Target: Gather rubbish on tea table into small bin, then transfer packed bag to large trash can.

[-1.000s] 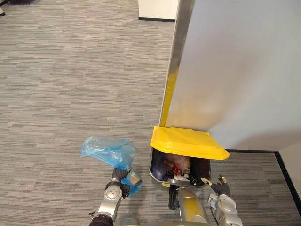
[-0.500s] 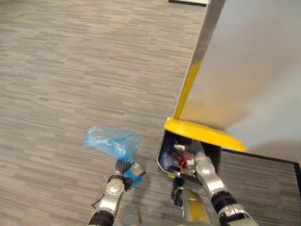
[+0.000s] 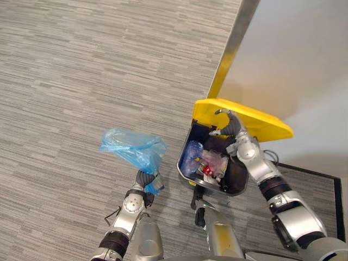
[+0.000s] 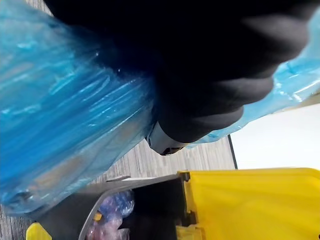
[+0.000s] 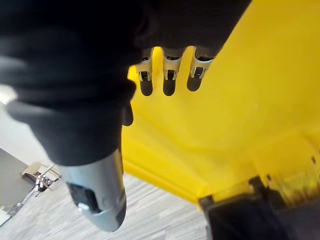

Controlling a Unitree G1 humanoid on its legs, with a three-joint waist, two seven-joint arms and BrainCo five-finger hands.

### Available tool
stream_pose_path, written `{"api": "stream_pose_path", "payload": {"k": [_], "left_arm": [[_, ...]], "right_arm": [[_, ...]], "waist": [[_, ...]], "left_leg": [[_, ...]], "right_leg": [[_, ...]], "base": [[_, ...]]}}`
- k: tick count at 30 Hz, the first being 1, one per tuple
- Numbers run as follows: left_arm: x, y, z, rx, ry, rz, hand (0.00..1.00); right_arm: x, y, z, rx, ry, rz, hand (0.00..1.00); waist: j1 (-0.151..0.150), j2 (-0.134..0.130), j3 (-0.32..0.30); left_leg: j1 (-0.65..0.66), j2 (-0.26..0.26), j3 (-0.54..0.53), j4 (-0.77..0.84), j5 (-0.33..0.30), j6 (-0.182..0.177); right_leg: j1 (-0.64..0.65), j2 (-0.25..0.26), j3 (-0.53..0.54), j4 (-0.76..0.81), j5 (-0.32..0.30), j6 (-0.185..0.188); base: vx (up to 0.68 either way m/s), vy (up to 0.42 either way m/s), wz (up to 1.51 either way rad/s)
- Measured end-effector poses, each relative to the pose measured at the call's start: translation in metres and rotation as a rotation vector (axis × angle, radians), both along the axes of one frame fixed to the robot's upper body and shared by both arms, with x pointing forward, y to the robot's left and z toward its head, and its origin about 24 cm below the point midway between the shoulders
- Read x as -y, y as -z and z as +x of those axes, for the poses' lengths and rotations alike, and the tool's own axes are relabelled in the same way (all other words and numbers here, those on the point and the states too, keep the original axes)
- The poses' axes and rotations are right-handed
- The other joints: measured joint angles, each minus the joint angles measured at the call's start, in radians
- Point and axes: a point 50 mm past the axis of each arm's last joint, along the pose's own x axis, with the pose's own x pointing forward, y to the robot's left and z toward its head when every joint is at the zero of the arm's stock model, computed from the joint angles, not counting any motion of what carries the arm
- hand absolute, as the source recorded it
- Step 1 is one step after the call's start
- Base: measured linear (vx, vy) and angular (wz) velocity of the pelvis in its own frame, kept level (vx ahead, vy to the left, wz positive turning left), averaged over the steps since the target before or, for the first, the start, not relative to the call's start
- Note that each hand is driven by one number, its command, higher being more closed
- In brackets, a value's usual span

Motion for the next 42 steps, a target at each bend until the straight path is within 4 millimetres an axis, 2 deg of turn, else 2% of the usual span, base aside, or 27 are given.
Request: {"api": "stream_pose_path", "payload": {"k": [4,9,13,18,24,29,34,36,39,42], "left_arm": [[0.009,-0.013,0.012,0.054,0.052,0.009,1.00],[0.015,-0.023,0.016,0.105,0.101,0.007,1.00],[0.033,-0.033,0.016,0.145,0.168,-0.019,1.00],[0.067,-0.058,0.020,0.243,0.308,-0.063,1.00],[0.129,-0.109,0.026,0.406,0.511,-0.190,1.00],[0.157,-0.131,0.024,0.469,0.588,-0.259,1.00],[0.177,-0.150,0.023,0.522,0.653,-0.271,1.00],[0.183,-0.151,0.026,0.520,0.658,-0.271,1.00],[0.194,-0.158,0.038,0.515,0.655,-0.234,1.00],[0.201,-0.156,0.046,0.482,0.649,-0.207,1.00]], "right_arm": [[0.012,0.001,0.002,-0.022,0.013,-0.073,0.00],[0.010,0.000,0.005,-0.041,-0.011,-0.134,0.00],[0.012,-0.008,0.009,-0.025,-0.002,-0.151,0.00],[0.019,-0.016,0.013,-0.015,0.020,-0.170,0.00],[0.013,-0.032,0.020,0.022,0.021,-0.162,0.00],[0.007,-0.039,0.023,0.033,0.026,-0.136,0.00],[-0.001,-0.058,0.029,0.060,-0.005,-0.147,0.00],[-0.001,-0.059,0.030,0.058,-0.006,-0.148,0.00],[-0.008,-0.084,0.035,0.122,-0.016,-0.151,0.00],[-0.018,-0.114,0.038,0.203,-0.035,-0.156,0.00]], "waist": [[-0.004,-0.009,0.029],[-0.004,-0.016,0.046],[-0.004,-0.017,0.061],[-0.005,-0.020,0.069],[-0.005,-0.021,0.069],[-0.008,-0.021,0.069],[-0.027,-0.021,0.069],[-0.028,-0.021,0.069],[-0.033,-0.021,0.104],[-0.047,-0.022,0.120]], "left_leg": [[-0.003,0.002,0.002,0.004,-0.001,-0.001],[-0.013,0.000,0.001,0.009,-0.001,-0.001],[-0.021,0.001,-0.001,0.022,-0.003,-0.003],[-0.042,0.002,-0.004,0.063,-0.023,-0.009],[-0.049,0.002,0.004,0.097,-0.041,-0.008],[-0.049,0.001,0.019,0.107,-0.048,-0.006],[-0.082,0.004,0.033,0.144,-0.063,-0.008],[-0.085,0.005,0.034,0.154,-0.067,-0.008],[-0.127,0.007,0.034,0.205,-0.084,0.002],[-0.201,0.007,0.033,0.248,-0.093,-0.001]], "right_leg": [[0.000,0.001,0.001,0.001,-0.001,0.000],[-0.004,0.001,-0.003,0.001,-0.001,0.000],[-0.004,0.001,-0.005,0.001,-0.002,-0.001],[-0.005,-0.001,-0.006,0.003,-0.002,-0.002],[-0.005,-0.001,0.003,0.012,0.001,-0.008],[-0.026,-0.005,0.015,0.049,-0.014,-0.023],[-0.069,-0.002,0.032,0.082,-0.021,-0.028],[-0.076,-0.002,0.035,0.093,-0.022,-0.028],[-0.102,-0.002,0.038,0.100,-0.018,-0.029],[-0.165,-0.002,0.045,0.109,-0.005,-0.019]], "base": [[0.01,-0.007,-0.01],[0.01,-0.003,0.03],[0.01,0.002,0.00],[0.01,0.030,0.00],[0.02,0.038,-0.04],[0.01,0.003,-0.06],[-0.02,-0.015,-0.10],[-0.03,-0.013,-0.07],[-0.10,-0.015,-0.05],[-0.10,-0.017,-0.07]]}}
